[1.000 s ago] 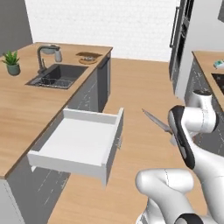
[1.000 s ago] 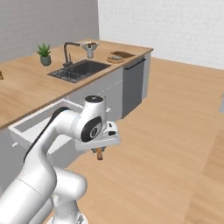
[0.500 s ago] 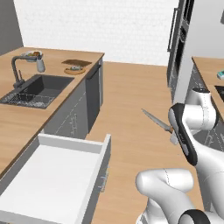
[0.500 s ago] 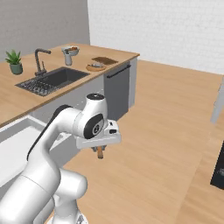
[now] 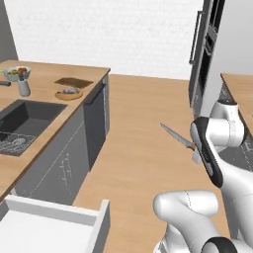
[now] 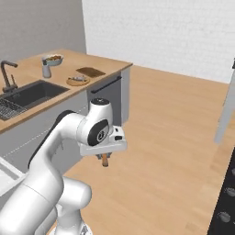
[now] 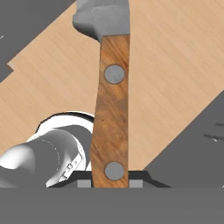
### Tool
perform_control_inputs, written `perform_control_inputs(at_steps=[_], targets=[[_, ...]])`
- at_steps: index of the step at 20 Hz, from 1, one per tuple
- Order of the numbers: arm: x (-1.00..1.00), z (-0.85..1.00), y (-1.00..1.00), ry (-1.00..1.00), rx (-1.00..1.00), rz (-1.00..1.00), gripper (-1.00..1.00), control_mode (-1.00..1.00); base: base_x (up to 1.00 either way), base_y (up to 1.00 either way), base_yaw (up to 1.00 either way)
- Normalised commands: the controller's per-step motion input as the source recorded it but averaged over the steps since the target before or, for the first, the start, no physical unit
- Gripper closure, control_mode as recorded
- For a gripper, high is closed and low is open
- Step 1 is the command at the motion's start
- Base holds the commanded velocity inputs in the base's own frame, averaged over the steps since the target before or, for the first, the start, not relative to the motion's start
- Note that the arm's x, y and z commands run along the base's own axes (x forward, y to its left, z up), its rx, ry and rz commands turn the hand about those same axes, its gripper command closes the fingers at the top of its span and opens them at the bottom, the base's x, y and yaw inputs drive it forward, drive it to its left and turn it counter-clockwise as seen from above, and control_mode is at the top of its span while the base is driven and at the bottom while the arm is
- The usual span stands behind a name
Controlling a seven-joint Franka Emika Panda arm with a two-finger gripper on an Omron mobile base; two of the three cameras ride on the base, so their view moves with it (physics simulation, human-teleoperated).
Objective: Pick up the knife from the drawer and place it on the cutting board. Then place the meat from the plate to the cutting board.
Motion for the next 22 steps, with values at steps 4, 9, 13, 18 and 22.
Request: perform_control_inputs(at_steps=[4, 9, 13, 18, 22], targets=[[0.0, 0.0, 0.0, 0.0, 0.0, 0.0, 1.0, 1.0, 1.0, -0.22, 0.11], [0.0, 0.0, 0.0, 0.0, 0.0, 0.0, 1.0, 1.0, 1.0, -0.23, 0.33], [0.0, 0.0, 0.0, 0.0, 0.0, 0.0, 1.0, 1.0, 1.0, -0.42, 0.54], [0.0, 0.0, 0.0, 0.0, 0.0, 0.0, 1.0, 1.0, 1.0, -0.37, 0.56], [0.0, 0.0, 0.0, 0.0, 0.0, 0.0, 1.0, 1.0, 1.0, -0.45, 0.55]])
